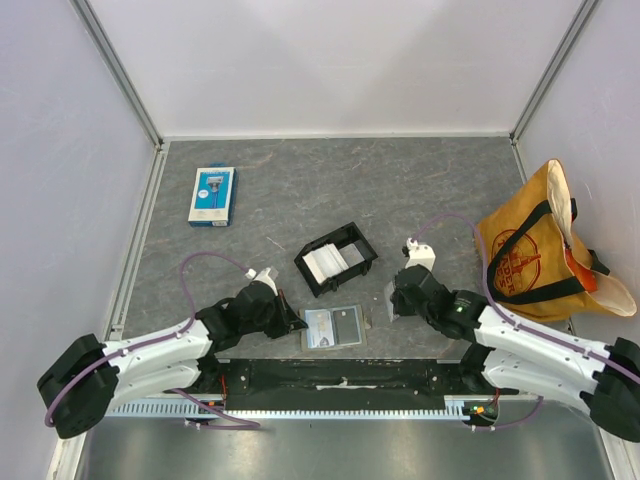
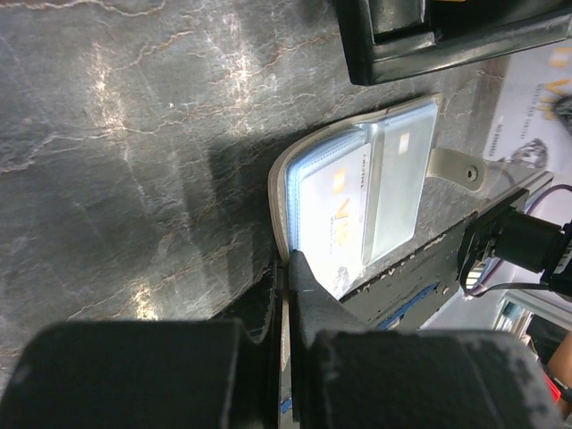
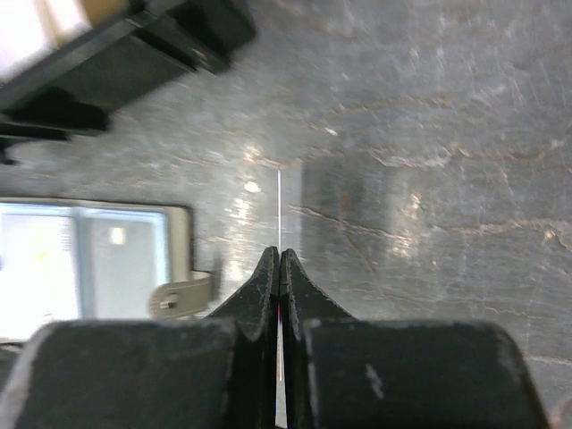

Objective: Put the credit cards into the card holder
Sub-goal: Turn over the card slot in the card holder.

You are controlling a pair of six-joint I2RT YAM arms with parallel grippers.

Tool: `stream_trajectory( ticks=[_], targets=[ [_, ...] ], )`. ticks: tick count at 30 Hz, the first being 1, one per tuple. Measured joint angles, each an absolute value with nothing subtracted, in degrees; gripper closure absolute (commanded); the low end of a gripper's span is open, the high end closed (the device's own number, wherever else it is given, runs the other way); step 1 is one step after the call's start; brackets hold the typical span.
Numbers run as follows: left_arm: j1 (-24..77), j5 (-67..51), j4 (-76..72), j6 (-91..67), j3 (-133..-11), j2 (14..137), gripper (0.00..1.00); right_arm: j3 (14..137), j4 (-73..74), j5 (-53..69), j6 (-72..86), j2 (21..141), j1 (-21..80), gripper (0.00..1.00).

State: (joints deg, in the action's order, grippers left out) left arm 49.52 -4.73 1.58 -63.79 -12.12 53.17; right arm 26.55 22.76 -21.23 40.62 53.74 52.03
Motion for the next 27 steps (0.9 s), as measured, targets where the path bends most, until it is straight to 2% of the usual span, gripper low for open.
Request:
stream_trajectory(
  ticks=[4, 8, 10, 17, 21, 25, 27],
  targets=[
    [49.52, -4.97, 1.58, -63.79, -12.12, 52.29, 0.98, 29.52, 23.03, -20.01, 41.36, 49.06, 53.06, 1.00],
    [49.52, -5.17, 1.58, -63.81, -12.12, 51.16, 0.98, 30.98, 19.18, -21.10, 44.42, 47.51, 58.46, 1.00],
    [49.52, -5.39, 1.58, -63.81, -12.12, 50.52, 0.98, 31.42, 17.26, -23.68, 46.09, 49.60, 63.42, 1.00],
    [49.47, -6.66, 1.63, -63.83, -12.12, 47.72, 0.96, 41.25, 15.07, -40.80, 52.84, 67.72, 82.30, 1.00],
    [49.47, -7.11, 1.63, -63.86, -12.08, 46.22, 0.94, 45.54, 13.80, -47.53, 56.84, 75.53, 85.73, 1.00],
    [49.47, -7.79, 1.63, -63.83, -11.86, 45.80, 0.94, 46.54, 13.52, -51.16, 59.05, 78.52, 86.91, 1.00],
    [49.47, -7.99, 1.63, -63.83, -11.75, 45.78, 0.92, 46.87, 13.30, -52.45, 59.90, 79.61, 87.20, 1.00]
  ],
)
